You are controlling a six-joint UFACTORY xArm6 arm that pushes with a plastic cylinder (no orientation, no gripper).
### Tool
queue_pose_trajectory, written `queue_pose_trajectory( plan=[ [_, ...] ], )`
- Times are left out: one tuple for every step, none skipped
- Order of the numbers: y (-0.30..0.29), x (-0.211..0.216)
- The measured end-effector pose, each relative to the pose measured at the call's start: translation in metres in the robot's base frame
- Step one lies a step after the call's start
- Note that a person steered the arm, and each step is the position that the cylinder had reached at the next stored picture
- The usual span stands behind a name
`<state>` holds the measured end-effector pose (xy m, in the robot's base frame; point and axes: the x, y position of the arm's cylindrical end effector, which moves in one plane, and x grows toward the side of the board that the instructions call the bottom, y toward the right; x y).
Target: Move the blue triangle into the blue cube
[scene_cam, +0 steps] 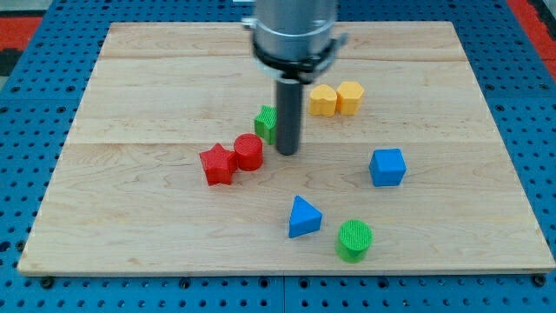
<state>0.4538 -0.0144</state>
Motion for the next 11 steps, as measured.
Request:
queue_pose_trajectory(
  plan=[
    [-0.069, 0.029],
    [-0.088, 0.048],
    [-0.072, 0.056],
    [-0.067, 0.112],
    [-0.027, 0.127],
    [0.032, 0.13],
    [0.054, 0.108],
    [0.083, 0.095],
    [0.104, 0.082],
    [0.131, 0.078],
    [0.149, 0.073]
  ],
)
